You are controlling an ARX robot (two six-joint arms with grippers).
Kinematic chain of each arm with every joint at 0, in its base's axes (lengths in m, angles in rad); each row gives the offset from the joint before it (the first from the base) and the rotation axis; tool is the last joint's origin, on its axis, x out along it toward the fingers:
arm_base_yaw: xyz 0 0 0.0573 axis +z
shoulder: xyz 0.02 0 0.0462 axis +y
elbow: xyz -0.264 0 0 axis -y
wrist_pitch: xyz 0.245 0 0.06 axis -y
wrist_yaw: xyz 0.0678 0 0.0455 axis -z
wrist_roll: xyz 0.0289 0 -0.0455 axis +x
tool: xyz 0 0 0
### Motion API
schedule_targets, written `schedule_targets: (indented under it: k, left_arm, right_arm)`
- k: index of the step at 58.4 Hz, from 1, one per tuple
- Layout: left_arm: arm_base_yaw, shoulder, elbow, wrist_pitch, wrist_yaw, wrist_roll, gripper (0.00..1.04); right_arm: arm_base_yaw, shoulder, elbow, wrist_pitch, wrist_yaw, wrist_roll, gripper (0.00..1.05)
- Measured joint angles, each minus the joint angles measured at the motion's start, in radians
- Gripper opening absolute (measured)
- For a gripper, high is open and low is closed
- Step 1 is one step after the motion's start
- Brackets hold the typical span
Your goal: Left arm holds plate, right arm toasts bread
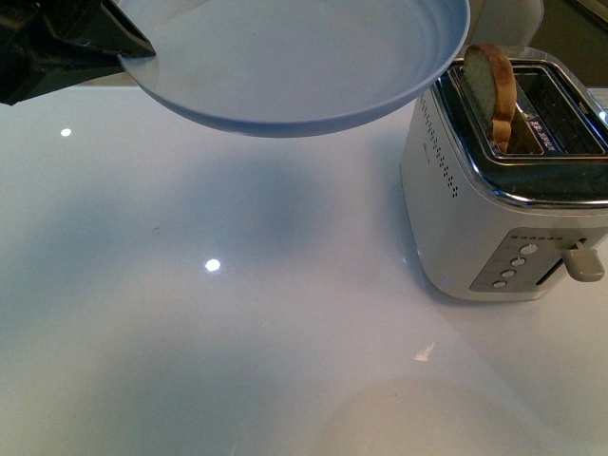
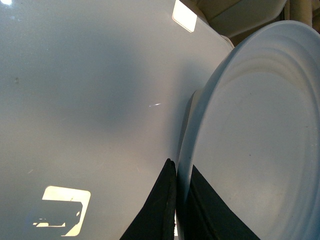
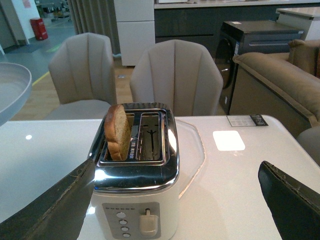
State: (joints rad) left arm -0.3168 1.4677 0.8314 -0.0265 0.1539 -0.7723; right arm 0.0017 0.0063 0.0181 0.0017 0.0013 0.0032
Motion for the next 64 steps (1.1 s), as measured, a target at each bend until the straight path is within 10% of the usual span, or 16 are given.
schedule_targets:
  k: [29, 64]
  left_arm:
    - [0.129, 0.0, 0.0, -0.006, 0.075, 0.071, 0.03]
    - [0.68, 0.261, -0.049, 0.148, 0.352, 0.419, 0.03]
  right_arm:
    - [0.0, 0.0, 0.0, 0.0, 0.0, 0.0, 0.96]
    - [0.0, 0.0, 0.0, 0.0, 0.0, 0.0, 0.96]
